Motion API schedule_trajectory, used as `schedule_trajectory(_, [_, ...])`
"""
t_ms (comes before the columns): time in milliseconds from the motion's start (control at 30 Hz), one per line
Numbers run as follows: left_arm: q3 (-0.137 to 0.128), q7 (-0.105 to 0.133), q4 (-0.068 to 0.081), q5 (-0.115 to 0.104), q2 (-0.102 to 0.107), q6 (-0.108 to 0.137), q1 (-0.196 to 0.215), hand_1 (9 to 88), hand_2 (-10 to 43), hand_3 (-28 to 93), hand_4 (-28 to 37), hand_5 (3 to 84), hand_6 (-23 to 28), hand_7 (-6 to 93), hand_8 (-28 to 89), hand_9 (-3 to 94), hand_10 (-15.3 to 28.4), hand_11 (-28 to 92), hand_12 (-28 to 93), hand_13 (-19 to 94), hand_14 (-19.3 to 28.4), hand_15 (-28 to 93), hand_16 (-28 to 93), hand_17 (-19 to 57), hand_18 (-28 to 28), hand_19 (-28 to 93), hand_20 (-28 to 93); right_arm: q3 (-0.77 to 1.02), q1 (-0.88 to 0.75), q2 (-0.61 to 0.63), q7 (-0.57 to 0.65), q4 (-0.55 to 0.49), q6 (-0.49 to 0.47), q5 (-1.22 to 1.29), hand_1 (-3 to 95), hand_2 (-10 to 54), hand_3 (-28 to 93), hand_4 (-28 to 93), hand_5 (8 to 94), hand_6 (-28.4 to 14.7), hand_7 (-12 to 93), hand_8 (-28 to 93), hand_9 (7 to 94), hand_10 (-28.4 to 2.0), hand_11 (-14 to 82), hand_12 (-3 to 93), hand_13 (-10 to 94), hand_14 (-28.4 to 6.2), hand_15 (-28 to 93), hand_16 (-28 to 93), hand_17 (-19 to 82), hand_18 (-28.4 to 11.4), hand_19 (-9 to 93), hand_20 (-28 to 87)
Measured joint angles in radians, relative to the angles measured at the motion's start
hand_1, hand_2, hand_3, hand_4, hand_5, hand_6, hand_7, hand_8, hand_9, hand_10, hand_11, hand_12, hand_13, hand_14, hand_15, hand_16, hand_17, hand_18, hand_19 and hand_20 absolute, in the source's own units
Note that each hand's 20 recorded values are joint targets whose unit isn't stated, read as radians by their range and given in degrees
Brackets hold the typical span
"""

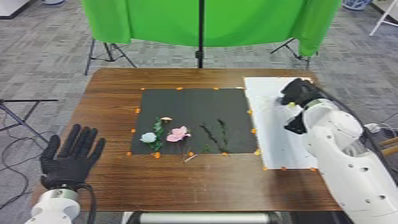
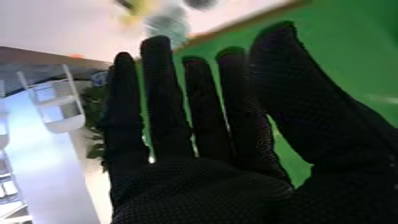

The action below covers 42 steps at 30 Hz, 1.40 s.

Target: Arrange flowers

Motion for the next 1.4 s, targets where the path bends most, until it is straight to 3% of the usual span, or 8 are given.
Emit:
schedule_trajectory(167, [0.000,0.006,-0.002,-0.013,0.000,0.026,-0.001,26.5,15.5,75,-28.3,44.8,8.1,14.0,-10,37.8,13.0,24,11,34,12.3,31,-5,-4.6,13.2,38,15,-0.053,0.025,-0.012,-0.003,0.082,0.016,-0.039,47.4,-9.5,81,-28,51.1,-0.3,14,-12,46.3,-10.7,6.7,12.4,49,-11.1,31,20,23,-20.2,77,35])
schedule_trajectory(233, [0.002,0.006,-0.002,-0.015,0.001,0.027,-0.002,26.4,15.6,75,-28.3,44.9,8.2,14.1,-10,37.7,13.0,24,11,34,12.2,32,-5,-4.6,13.2,38,15,-0.069,0.034,-0.023,-0.004,0.101,0.038,-0.056,47.4,-9.5,81,-28,51.2,-0.5,14,-13,46.5,-11.1,7.0,12.5,50,-11.1,32,20,24,-20.3,78,35])
schedule_trajectory(367, [0.005,0.006,-0.002,-0.015,0.001,0.026,-0.002,26.4,15.6,75,-28.3,45.3,8.3,14.2,-10,37.8,13.1,24,11,34,12.4,32,-5,-4.6,13.1,38,15,-0.086,0.047,-0.037,-0.008,0.105,0.102,-0.076,48.1,-9.5,80,-28,60.9,-0.5,19,-14,57.9,-12.1,15.6,15.9,55,-10.6,44,21,26,-19.7,80,37])
schedule_trajectory(567, [0.005,0.006,-0.002,-0.016,0.000,0.023,0.001,26.4,15.6,75,-28.3,45.6,8.3,14.1,-10,38.2,13.2,24,11,34,12.5,32,-5,-4.6,13.1,38,15,-0.111,0.060,-0.039,-0.006,0.108,0.232,-0.102,48.4,-9.5,80,-28,57.1,-0.4,16,-14,53.5,-11.8,10.6,14.0,54,-10.7,43,19,26,-20.1,80,38])
schedule_trajectory(867, [0.008,0.006,-0.002,-0.021,0.000,0.020,0.001,26.4,15.7,75,-28.3,45.9,8.3,14.3,-10,38.6,13.3,24,11,34,12.5,32,-5,-4.5,13.1,38,15,-0.138,0.123,-0.042,-0.002,0.182,0.038,-0.114,49.2,-9.5,80,-28,55.2,0.1,15,-13,51.4,-11.3,8.8,13.2,53,-11.0,40,18,25,-20.1,79,38])
schedule_trajectory(1033, [0.012,0.006,-0.002,-0.021,0.000,0.016,0.001,26.4,15.8,75,-28.3,46.0,8.3,14.2,-10,38.8,13.3,24,11,34,12.6,32,-5,-4.6,13.1,38,15,-0.154,0.132,-0.051,-0.002,0.217,0.044,-0.133,54.6,-9.5,74,-28,63.4,1.2,16,-13,63.5,-11.2,14.0,15.3,59,-8.6,36,29,26,-19.8,79,38])
schedule_trajectory(1167, [0.016,0.004,-0.001,-0.022,0.000,0.016,0.000,26.5,15.8,75,-28.3,46.1,8.4,14.2,-10,39.3,13.4,24,11,34,12.5,32,-5,-4.6,13.1,38,15,-0.166,0.131,-0.061,-0.008,0.223,0.062,-0.154,61.5,-9.5,66,-28,75.6,0.8,23,-2,81.0,-10.7,8.4,33.9,67,-7.2,34,41,28,-19.6,79,40])
schedule_trajectory(1400, [0.016,0.004,0.000,-0.022,0.000,0.015,-0.006,26.4,15.8,75,-28.3,46.3,8.3,14.1,-10,39.6,13.5,24,11,34,12.6,32,-5,-4.6,13.1,38,15,-0.178,0.101,-0.070,-0.051,0.199,0.113,-0.178,60.0,-9.5,69,-28,77.8,0.5,30,-2,84.4,-11.1,8.6,37.9,69,-7.9,37,42,29,-20.1,80,41])
